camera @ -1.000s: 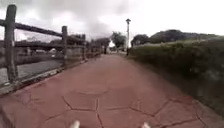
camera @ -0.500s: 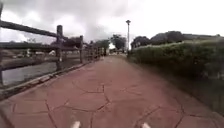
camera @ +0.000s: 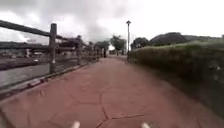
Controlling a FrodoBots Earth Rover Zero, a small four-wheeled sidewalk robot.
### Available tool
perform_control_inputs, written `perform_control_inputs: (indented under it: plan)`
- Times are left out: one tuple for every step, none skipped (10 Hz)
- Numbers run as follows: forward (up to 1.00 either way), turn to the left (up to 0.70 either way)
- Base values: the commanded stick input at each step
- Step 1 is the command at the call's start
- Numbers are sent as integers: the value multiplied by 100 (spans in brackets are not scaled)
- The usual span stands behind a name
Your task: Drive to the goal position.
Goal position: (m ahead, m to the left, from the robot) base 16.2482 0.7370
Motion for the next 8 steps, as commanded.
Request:
perform_control_inputs:
  plan:
    - [70,0]
    - [70,0]
    - [70,0]
    - [70,0]
    - [70,0]
    - [70,0]
    - [70,0]
    - [70,0]
